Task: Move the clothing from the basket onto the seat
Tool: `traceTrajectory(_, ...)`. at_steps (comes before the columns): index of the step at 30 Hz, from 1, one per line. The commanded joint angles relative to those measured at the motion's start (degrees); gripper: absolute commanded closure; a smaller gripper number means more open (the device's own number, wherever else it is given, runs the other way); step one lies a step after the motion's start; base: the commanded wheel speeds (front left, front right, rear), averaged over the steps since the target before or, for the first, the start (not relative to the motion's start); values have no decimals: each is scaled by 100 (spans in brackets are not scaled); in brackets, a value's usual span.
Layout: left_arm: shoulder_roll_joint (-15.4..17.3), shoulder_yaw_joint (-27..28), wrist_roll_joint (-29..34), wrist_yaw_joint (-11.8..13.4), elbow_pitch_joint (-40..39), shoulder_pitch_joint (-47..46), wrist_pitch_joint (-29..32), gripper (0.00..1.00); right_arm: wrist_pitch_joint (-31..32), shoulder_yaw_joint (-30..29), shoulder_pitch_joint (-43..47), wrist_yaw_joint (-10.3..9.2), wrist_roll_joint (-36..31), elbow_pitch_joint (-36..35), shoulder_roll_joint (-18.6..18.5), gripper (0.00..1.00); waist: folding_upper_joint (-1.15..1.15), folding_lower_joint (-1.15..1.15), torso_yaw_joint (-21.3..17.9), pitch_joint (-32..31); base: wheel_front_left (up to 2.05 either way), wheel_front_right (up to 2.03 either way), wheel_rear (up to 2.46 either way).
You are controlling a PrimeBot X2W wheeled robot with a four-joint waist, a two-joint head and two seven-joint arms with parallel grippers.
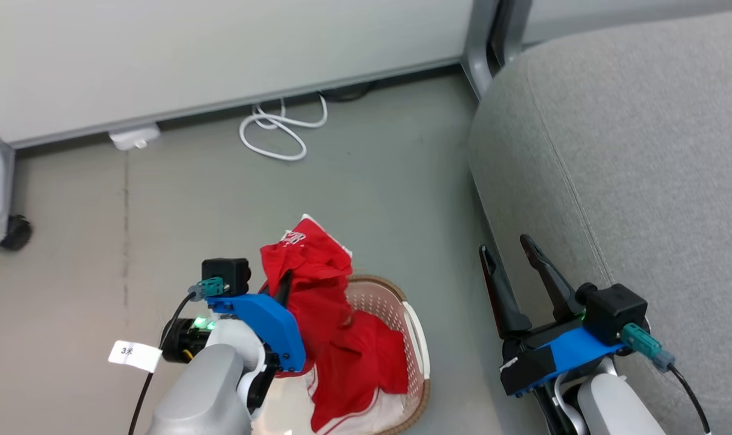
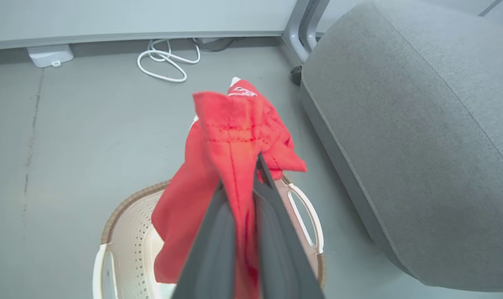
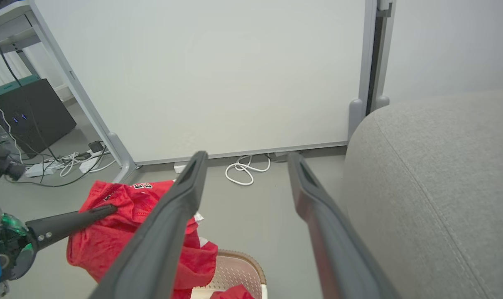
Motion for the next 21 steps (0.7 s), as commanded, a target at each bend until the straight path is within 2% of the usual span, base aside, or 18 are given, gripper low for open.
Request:
traceTrajectory(1, -6, -78, -77, -8, -142, -9, -26, 100, -20, 1, 92, 3, -25, 35, -19, 0, -1, 2, 253, -331, 0, 0, 0)
traceTrajectory(10, -27, -661, -255, -8, -919, -336, 17, 100, 5, 108, 223, 3, -13, 143, -19, 0, -1, 2, 335, -652, 0, 0, 0)
traceTrajectory(21, -33, -1341, -437, -8, -1623, -1026, 163, 100, 78, 155, 347, 3, -54, 128, -19, 0, -1, 2, 301, -754, 0, 0, 0)
